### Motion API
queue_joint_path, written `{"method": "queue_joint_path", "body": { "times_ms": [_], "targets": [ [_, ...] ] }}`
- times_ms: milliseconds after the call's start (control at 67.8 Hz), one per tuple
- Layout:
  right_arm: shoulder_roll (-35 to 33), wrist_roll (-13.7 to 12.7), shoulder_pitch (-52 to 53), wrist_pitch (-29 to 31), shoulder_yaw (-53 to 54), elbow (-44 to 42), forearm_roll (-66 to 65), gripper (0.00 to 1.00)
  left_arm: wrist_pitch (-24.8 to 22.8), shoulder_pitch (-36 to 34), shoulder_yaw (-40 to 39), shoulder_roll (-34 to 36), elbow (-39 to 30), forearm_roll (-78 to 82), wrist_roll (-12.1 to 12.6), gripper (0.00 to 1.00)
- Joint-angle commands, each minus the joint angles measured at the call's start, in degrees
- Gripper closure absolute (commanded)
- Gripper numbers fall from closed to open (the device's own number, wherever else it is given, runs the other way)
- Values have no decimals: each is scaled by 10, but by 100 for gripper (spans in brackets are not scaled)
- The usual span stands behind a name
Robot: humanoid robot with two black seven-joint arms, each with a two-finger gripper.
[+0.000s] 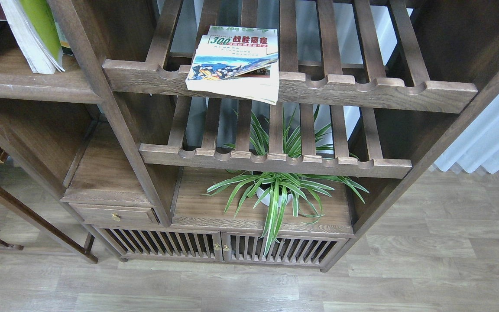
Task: Organize books on shelf
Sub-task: 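Place the maroon book on the side shelf beside the yellow-green book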
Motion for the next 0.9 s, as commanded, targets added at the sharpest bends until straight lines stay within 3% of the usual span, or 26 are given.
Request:
{"method": "queue_joint_path", "body": {
  "times_ms": [0,88,177,295,560,884],
  "targets": [
    [0,1,0,0,0,0,0,2,0,0,9,-12,12,-6,-1,80],
    [-2,1,-1,0,0,0,0,2,0,-2,12,-21,11,-10,-10,73],
    [-4,1,0,0,0,0,3,2,0,-7,10,-50,4,-26,-34,54],
    [-5,0,0,0,0,0,8,2,0,2,6,-49,-8,-68,-56,45],
    [-3,1,1,0,0,0,11,1,0,89,-19,9,-93,-121,-54,45],
    [-3,3,4,0,4,0,11,1,0,253,-139,11,-188,-134,-51,43]
  ]
}}
